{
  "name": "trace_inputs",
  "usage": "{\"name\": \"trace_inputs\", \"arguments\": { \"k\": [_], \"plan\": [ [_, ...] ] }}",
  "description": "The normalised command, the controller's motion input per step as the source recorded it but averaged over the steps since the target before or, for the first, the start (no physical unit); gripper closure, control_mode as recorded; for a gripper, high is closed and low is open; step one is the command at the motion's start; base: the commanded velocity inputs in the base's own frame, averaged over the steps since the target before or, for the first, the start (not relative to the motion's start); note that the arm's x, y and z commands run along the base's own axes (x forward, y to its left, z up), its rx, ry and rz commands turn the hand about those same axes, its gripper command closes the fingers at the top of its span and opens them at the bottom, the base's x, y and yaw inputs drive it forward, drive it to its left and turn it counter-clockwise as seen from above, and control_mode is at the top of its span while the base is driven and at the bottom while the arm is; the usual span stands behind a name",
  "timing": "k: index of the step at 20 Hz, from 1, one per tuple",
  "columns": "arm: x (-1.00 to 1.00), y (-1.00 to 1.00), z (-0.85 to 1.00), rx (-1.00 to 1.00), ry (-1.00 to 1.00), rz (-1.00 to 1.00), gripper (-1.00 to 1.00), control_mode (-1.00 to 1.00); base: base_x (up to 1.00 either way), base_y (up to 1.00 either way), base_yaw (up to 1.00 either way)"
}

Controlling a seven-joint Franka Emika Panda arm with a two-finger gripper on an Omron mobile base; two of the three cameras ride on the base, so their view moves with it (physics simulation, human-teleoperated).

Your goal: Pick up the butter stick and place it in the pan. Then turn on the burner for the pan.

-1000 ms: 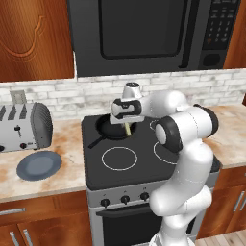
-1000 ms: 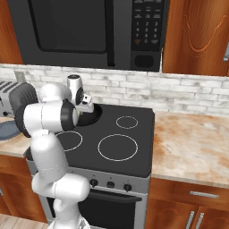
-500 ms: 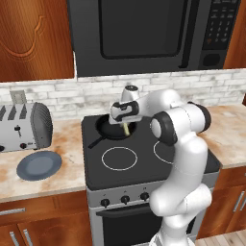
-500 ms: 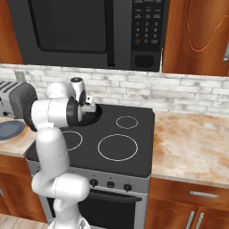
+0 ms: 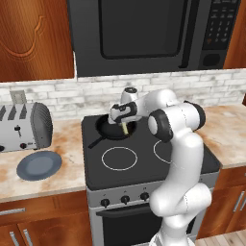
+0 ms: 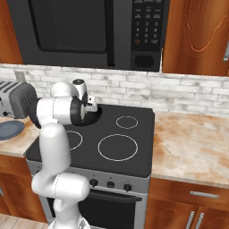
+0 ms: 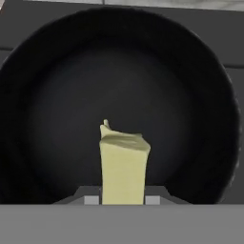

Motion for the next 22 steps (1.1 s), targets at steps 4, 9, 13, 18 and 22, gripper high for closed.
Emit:
{"name": "trace_inputs", "arguments": {
  "k": [4, 9, 13, 18, 22],
  "plan": [
    [0.14, 0.00, -0.15, 0.00, -0.01, 0.01, -1.00, -1.00, 0.00, 0.00, 0.00],
    [0.01, 0.00, 0.00, 0.00, 0.00, 0.00, -1.00, -1.00, 0.00, 0.00, 0.00],
    [0.00, 0.00, 0.00, 0.00, 0.00, 0.00, -1.00, -1.00, 0.00, 0.00, 0.00],
    [-0.02, 0.00, 0.00, 0.00, -0.07, 0.01, -1.00, -1.00, 0.00, 0.00, 0.00],
    [-0.19, 0.00, 0.03, 0.00, -0.16, 0.00, -1.00, -1.00, 0.00, 0.00, 0.00]
  ]
}}
